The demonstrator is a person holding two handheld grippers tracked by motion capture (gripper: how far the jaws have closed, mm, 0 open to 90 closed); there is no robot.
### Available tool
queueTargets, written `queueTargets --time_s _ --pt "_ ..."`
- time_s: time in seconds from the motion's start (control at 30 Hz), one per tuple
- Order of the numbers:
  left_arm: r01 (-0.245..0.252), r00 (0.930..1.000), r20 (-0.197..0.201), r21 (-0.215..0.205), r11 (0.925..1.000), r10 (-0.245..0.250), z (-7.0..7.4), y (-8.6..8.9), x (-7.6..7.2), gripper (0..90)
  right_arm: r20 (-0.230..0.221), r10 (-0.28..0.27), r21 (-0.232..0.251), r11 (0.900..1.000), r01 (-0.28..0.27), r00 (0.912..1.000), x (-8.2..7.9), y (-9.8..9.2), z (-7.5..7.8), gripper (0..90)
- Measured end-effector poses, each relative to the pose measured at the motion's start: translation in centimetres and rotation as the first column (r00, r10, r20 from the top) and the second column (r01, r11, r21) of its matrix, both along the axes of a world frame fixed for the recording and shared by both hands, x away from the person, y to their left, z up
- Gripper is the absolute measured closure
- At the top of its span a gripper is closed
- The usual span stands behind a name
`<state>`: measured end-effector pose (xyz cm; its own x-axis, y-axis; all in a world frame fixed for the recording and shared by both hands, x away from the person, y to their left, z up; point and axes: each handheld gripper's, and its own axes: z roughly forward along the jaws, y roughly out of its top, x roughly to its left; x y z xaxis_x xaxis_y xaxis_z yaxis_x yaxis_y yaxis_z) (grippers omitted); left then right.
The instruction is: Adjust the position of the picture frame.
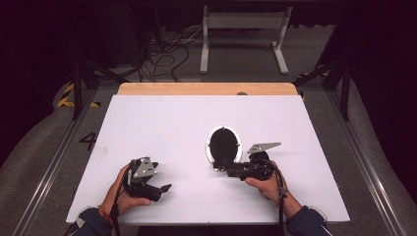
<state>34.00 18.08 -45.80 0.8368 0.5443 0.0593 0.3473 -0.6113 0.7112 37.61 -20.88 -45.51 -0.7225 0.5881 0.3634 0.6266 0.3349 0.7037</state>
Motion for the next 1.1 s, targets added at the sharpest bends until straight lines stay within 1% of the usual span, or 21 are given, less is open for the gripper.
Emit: queueTargets --time_s 0.1,0.2,0.23,0.27,0.3,0.33,0.37,0.43,0.5,0.57,0.6,0.63,0.67,0.7,0.77,0.8,0.87,0.97,1.0,1.03,1.1 --pt "0.005 1.0000 0.002 0.009 0.9999 -0.005 -0.1 -0.1 0.0 13.0 -0.019 -0.005 0.030 1.000 0.005 0.9998 0.3 -0.3 -0.1 58.0" --pt "-0.004 1.0000 -0.001 0.015 0.9999 0.004 -0.1 -0.2 -0.1 13.2 -0.021 -0.012 0.032 0.999 0.012 0.9997 0.4 -0.4 -0.1 55.6" --pt "-0.002 1.0000 0.004 0.021 0.9998 0.002 -0.1 -0.2 0.0 13.2 -0.022 -0.017 0.032 0.999 0.018 0.9996 0.4 -0.4 0.0 55.0" --pt "-0.007 1.0000 0.000 0.017 0.9998 0.007 -0.1 -0.2 0.0 13.3 -0.023 -0.021 0.030 0.999 0.022 0.9995 0.4 -0.4 -0.1 54.3" --pt "-0.003 1.0000 0.001 0.022 0.9998 0.003 -0.1 -0.2 0.0 13.4 -0.032 -0.028 0.026 0.999 0.029 0.9991 0.5 -0.4 -0.1 53.5" --pt "-0.002 1.0000 0.001 0.026 0.9997 0.002 -0.1 -0.3 0.0 13.3 -0.040 -0.031 0.021 0.999 0.031 0.9987 0.6 -0.5 -0.2 53.7" --pt "0.001 1.0000 0.000 0.026 0.9997 -0.001 -0.1 -0.3 0.0 13.4 -0.059 -0.032 0.025 0.999 0.033 0.9977 0.7 -0.5 -0.4 54.5" --pt "0.002 1.0000 0.001 0.031 0.9995 -0.002 -0.2 -0.4 0.0 13.5 -0.077 -0.039 0.046 0.998 0.042 0.9963 0.9 -0.7 -0.5 54.7" --pt "0.006 1.0000 -0.001 0.037 0.9993 -0.006 -0.2 -0.5 -0.1 13.6 -0.074 -0.046 0.066 0.997 0.051 0.9962 1.1 -0.8 -0.4 55.1" --pt "0.012 0.9999 0.003 0.049 0.9987 -0.013 -0.2 -0.6 -0.1 13.6 -0.078 -0.056 0.077 0.995 0.062 0.9954 1.3 -0.7 -0.2 55.7" --pt "0.016 0.9999 -0.001 0.048 0.9987 -0.015 -0.3 -0.6 -0.1 13.6 -0.078 -0.056 0.078 0.995 0.062 0.9954 1.4 -0.6 -0.2 56.3" --pt "0.018 0.9998 -0.003 0.048 0.9987 -0.018 -0.3 -0.7 -0.1 13.6 -0.082 -0.059 0.075 0.995 0.066 0.9949 1.5 -0.5 -0.2 56.6" --pt "0.019 0.9998 -0.002 0.057 0.9982 -0.018 -0.3 -0.7 -0.1 13.6 -0.090 -0.063 0.081 0.994 0.071 0.9939 1.6 -0.4 -0.3 56.8" --pt "0.020 0.9998 -0.002 0.054 0.9983 -0.020 -0.3 -0.7 -0.1 13.6 -0.097 -0.066 0.086 0.993 0.075 0.9931 1.7 -0.4 -0.4 56.8" --pt "0.023 0.9997 -0.002 0.058 0.9980 -0.023 -0.3 -0.7 -0.1 13.5 -0.117 -0.071 0.121 0.989 0.085 0.9906 1.9 -0.4 -0.4 55.8" --pt "0.025 0.9997 -0.003 0.059 0.9979 -0.025 -0.3 -0.7 -0.1 13.5 -0.117 -0.071 0.121 0.989 0.085 0.9906 1.9 -0.4 -0.4 55.8" --pt "0.027 0.9996 -0.004 0.058 0.9979 -0.027 -0.3 -0.8 -0.1 13.3 -0.154 -0.079 0.173 0.979 0.105 0.9850 2.2 -0.6 -0.5 54.8" --pt "0.032 0.9995 -0.003 0.062 0.9976 -0.032 -0.4 -0.9 0.0 13.3 -0.192 -0.095 0.203 0.970 0.135 0.9767 2.6 -0.6 -0.5 52.9" --pt "0.034 0.9994 -0.008 0.062 0.9975 -0.033 -0.4 -0.9 -0.1 13.3 -0.205 -0.097 0.209 0.968 0.140 0.9740 2.7 -0.6 -0.5 52.3" --pt "0.037 0.9993 -0.007 0.067 0.9971 -0.037 -0.4 -1.0 -0.1 13.3 -0.223 -0.101 0.217 0.964 0.150 0.9695 2.8 -0.7 -0.5 51.6" --pt "0.042 0.9991 -0.010 0.068 0.9968 -0.042 -0.5 -1.1 0.0 13.1 -0.241 -0.106 0.233 0.959 0.164 0.9646 3.0 -0.7 -0.7 50.7"
